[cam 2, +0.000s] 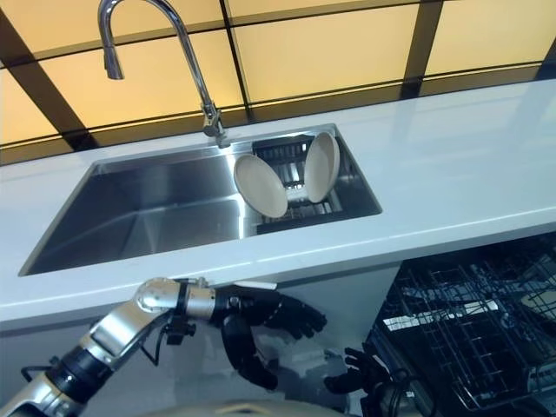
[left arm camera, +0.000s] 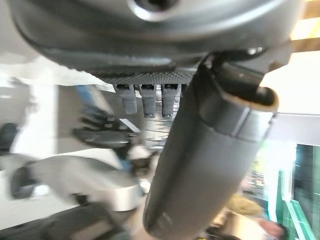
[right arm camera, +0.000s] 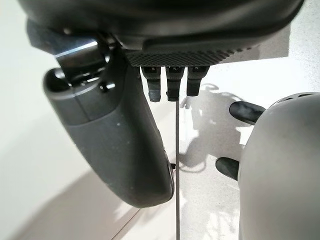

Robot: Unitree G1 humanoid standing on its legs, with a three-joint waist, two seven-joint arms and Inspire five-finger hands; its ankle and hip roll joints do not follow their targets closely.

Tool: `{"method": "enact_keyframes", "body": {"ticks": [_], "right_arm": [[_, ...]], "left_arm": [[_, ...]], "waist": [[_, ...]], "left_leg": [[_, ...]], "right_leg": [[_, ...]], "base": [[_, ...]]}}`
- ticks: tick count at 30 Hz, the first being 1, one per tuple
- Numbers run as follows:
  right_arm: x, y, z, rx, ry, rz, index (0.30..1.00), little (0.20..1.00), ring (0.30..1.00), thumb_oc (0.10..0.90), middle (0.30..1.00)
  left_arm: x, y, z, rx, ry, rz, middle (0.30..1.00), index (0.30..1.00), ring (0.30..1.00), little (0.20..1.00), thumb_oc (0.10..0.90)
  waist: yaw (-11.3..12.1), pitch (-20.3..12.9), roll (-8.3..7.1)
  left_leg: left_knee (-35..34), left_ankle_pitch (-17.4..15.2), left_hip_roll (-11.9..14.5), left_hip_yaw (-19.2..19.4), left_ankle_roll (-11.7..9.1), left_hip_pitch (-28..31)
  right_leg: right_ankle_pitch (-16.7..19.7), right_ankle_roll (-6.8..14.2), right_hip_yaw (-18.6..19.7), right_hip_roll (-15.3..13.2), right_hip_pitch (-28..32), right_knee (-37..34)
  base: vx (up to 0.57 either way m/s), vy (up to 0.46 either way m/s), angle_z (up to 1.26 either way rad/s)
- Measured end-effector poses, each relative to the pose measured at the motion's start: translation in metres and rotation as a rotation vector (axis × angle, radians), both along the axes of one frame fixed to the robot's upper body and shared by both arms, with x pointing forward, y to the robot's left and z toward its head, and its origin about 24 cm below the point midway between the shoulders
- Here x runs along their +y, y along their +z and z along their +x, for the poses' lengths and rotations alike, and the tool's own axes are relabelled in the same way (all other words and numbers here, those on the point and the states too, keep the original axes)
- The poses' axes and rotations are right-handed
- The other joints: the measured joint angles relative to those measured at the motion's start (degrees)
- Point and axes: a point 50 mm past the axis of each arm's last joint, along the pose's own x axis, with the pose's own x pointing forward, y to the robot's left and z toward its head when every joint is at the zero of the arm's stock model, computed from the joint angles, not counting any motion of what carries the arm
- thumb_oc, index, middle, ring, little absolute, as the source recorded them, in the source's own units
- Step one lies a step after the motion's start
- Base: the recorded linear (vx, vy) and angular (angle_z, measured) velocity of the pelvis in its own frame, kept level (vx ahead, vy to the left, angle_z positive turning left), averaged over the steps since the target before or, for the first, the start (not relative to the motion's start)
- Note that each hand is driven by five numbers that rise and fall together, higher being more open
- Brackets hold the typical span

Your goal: Pick up plates and place into dishwasher.

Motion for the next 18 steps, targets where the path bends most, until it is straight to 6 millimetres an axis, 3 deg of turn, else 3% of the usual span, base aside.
{"method": "enact_keyframes", "body": {"ticks": [10, 18], "right_arm": [[0.002, 0.0, -0.001, -0.013, -0.018, -0.004, 0.9, 0.9, 0.9, 0.8, 0.9], [0.009, -0.002, -0.002, -0.013, -0.03, 0.003, 0.9, 0.9, 0.9, 0.8, 0.9]], "left_arm": [[0.002, 0.052, 0.009, 0.052, 0.048, -0.412, 0.9, 0.9, 0.9, 0.9, 0.8], [0.038, 0.107, 0.035, -0.279, 0.424, -0.589, 0.9, 0.9, 0.9, 0.9, 0.8]], "waist": [[0.1, -0.1, 0.0], [0.3, -0.4, -0.02]], "left_leg": [[0.0, 0.2, -0.1, -0.6, 0.0, 0.0], [0.0, 0.3, 0.0, -0.8, -0.1, 0.0]], "right_leg": [[0.0, 0.0, -0.7, -0.1, 0.2, 0.0], [0.0, 0.0, -1.0, -0.1, 0.3, 0.0]], "base": [[0.0, -0.009, 0.02], [0.0, -0.002, 0.0]]}}
